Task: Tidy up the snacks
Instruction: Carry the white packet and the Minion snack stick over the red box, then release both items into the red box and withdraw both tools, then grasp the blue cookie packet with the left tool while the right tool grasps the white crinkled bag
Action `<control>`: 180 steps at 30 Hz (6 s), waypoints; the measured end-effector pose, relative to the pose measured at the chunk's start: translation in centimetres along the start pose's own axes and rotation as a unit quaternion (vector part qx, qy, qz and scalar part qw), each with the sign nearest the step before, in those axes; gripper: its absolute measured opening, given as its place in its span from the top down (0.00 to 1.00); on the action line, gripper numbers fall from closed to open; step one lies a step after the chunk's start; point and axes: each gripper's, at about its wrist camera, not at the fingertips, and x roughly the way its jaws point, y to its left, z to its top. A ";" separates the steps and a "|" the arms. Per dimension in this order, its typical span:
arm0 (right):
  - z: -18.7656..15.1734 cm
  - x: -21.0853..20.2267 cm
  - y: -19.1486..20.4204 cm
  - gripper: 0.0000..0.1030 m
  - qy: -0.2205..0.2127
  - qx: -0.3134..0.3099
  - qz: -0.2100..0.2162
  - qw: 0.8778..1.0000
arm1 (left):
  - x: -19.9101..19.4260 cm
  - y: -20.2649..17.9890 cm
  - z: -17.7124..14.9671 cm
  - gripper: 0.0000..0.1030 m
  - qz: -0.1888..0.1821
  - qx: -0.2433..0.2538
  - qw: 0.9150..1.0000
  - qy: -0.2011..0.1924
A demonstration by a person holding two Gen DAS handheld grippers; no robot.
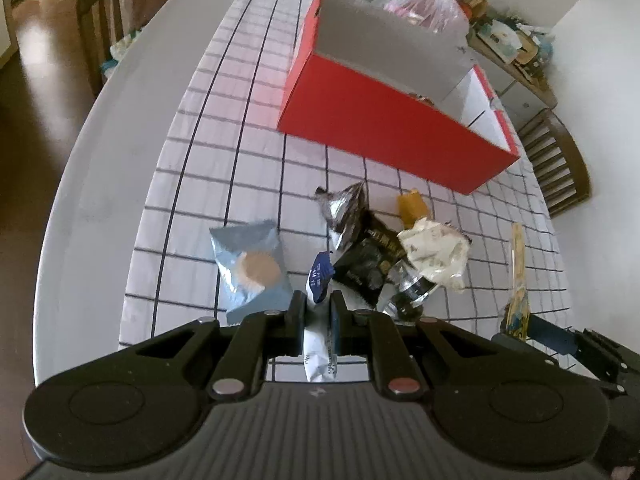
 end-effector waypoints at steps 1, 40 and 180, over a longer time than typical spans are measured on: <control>0.3 -0.2 -0.1 0.52 -0.004 -0.002 -0.002 1.000 | -0.3 -0.2 0.2 0.88 -0.003 0.002 1.000 -0.003; 20.4 8.9 -8.4 0.52 -0.053 -0.043 -0.036 0.997 | 4.1 -10.4 21.0 0.88 0.058 0.108 0.988 -0.091; 4.4 10.4 -2.2 0.50 0.081 -0.136 0.045 0.986 | 8.1 -0.1 0.5 0.54 0.201 -0.003 0.979 0.025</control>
